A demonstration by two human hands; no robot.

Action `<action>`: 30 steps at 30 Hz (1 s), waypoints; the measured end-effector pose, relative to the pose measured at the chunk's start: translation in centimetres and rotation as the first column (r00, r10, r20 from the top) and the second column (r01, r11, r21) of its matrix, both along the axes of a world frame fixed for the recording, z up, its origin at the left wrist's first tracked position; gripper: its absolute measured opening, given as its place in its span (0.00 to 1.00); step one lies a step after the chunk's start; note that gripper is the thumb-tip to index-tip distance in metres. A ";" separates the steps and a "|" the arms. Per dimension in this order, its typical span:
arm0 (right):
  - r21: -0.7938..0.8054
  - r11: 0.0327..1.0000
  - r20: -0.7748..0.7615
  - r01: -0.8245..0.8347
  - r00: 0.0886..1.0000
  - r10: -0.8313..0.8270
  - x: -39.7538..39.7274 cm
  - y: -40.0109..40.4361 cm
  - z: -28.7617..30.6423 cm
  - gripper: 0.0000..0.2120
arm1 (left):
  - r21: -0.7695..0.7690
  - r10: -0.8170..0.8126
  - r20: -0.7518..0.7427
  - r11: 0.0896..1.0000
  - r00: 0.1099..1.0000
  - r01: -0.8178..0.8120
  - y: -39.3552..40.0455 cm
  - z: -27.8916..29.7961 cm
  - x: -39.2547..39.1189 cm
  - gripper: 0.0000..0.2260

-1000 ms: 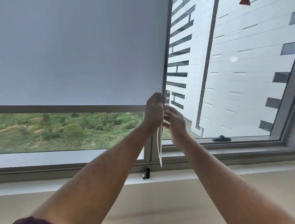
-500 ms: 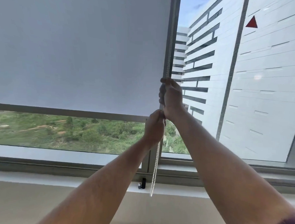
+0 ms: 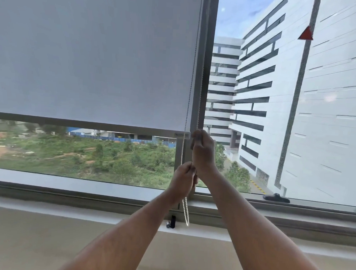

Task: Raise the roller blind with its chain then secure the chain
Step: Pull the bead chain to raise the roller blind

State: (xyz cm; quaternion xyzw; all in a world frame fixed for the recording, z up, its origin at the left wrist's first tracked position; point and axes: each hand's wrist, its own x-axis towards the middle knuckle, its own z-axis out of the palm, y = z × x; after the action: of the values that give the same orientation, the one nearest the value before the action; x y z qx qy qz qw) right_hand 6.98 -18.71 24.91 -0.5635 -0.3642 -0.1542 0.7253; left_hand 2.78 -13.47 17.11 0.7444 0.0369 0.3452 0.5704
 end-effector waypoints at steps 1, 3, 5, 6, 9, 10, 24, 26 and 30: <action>0.004 1.000 0.003 0.005 1.000 -0.005 -0.2 -0.3 -0.3 0.18 | -0.007 -0.031 -0.015 1.000 0.999 0.031 0.4 0.2 -0.4 0.15; 0.003 1.000 -0.015 -0.001 1.000 0.001 -0.3 -0.8 -0.9 0.17 | 0.014 -0.054 -0.013 0.998 0.998 0.054 1.2 1.3 -1.2 0.15; 0.009 0.998 -0.069 -0.063 0.996 0.064 -0.6 -0.9 -1.5 0.16 | 0.053 -0.049 0.031 0.997 0.998 0.047 1.7 3.2 -2.1 0.15; 0.018 0.995 -0.081 -0.098 0.992 0.099 -0.7 -0.9 -1.8 0.16 | 0.062 -0.046 0.063 0.997 0.997 0.042 1.9 4.4 -2.4 0.15; 0.023 0.995 -0.037 -0.097 0.995 0.097 -1.7 -0.6 -2.3 0.17 | 0.036 -0.034 0.124 0.999 0.992 0.030 1.7 8.3 -3.2 0.12; 0.018 0.998 -0.019 -0.068 0.997 0.069 -1.9 -0.5 -2.4 0.18 | 0.027 -0.038 0.132 0.999 0.991 0.035 1.4 9.5 -3.3 0.11; -0.106 0.991 -0.025 -0.076 0.997 0.074 -4.4 -0.3 -6.0 0.17 | 0.025 -0.051 0.293 0.999 0.955 0.046 -0.6 12.8 -4.7 0.27; -0.113 0.986 -0.088 -0.122 0.990 0.112 -4.0 -0.5 -6.5 0.19 | 0.041 -0.052 0.315 0.998 0.948 0.042 -0.8 11.7 -4.7 0.26; -0.083 0.979 -0.226 -0.186 0.960 0.163 -3.4 -1.3 -5.7 0.17 | 0.062 -0.032 0.323 0.998 0.946 0.012 -0.8 10.3 -4.7 0.24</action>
State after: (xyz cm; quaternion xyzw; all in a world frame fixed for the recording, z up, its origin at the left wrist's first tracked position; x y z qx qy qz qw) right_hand 3.58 -19.97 19.21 -0.5793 -0.3381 -0.0077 0.7416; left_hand -1.92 -14.28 27.44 0.6947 -0.0757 0.4571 0.5502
